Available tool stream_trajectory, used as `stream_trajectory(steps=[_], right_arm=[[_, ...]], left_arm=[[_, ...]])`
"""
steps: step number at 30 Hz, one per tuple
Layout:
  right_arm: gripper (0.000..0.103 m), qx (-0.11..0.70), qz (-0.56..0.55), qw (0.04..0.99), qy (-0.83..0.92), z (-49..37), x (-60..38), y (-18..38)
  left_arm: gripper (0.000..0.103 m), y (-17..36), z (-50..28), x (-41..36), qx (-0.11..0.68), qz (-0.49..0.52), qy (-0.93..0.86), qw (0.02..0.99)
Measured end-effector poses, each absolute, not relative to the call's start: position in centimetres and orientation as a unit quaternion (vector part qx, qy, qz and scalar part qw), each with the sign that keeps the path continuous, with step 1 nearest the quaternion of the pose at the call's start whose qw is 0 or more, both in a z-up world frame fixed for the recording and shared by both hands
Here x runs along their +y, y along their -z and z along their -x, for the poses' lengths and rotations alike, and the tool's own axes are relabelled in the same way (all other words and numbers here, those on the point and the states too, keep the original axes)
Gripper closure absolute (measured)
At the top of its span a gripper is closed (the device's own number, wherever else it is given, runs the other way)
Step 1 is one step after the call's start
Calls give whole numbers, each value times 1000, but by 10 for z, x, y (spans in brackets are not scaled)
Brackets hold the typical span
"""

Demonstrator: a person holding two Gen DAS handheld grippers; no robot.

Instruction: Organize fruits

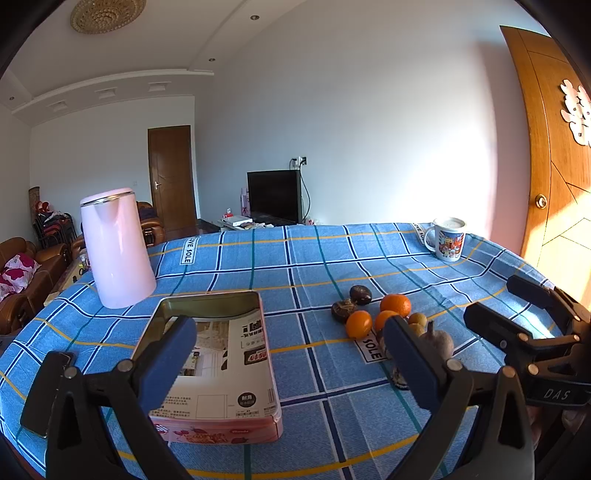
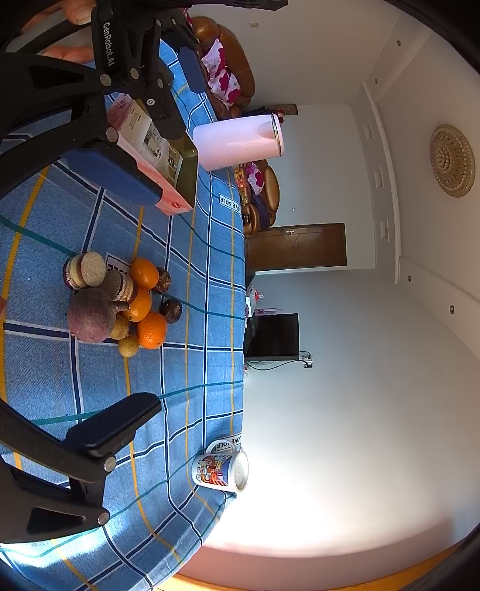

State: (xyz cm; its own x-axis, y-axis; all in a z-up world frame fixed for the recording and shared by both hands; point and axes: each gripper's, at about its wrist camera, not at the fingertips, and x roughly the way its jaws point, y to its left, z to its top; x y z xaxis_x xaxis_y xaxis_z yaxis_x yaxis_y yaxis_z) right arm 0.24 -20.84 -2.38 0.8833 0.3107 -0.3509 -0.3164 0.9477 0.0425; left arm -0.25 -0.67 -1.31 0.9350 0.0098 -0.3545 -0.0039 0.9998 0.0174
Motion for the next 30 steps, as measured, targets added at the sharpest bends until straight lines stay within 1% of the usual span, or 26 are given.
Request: stream_trajectory(steps=[14,30], right_arm=[[1,186,7,969,-163,-2,-209,28],[1,206,8,968,-145,-14,-217,43]], left_arm=[[0,15,1,-7,183,-6,-4,983],[0,32,-11,-9,204,-1,0,979]])
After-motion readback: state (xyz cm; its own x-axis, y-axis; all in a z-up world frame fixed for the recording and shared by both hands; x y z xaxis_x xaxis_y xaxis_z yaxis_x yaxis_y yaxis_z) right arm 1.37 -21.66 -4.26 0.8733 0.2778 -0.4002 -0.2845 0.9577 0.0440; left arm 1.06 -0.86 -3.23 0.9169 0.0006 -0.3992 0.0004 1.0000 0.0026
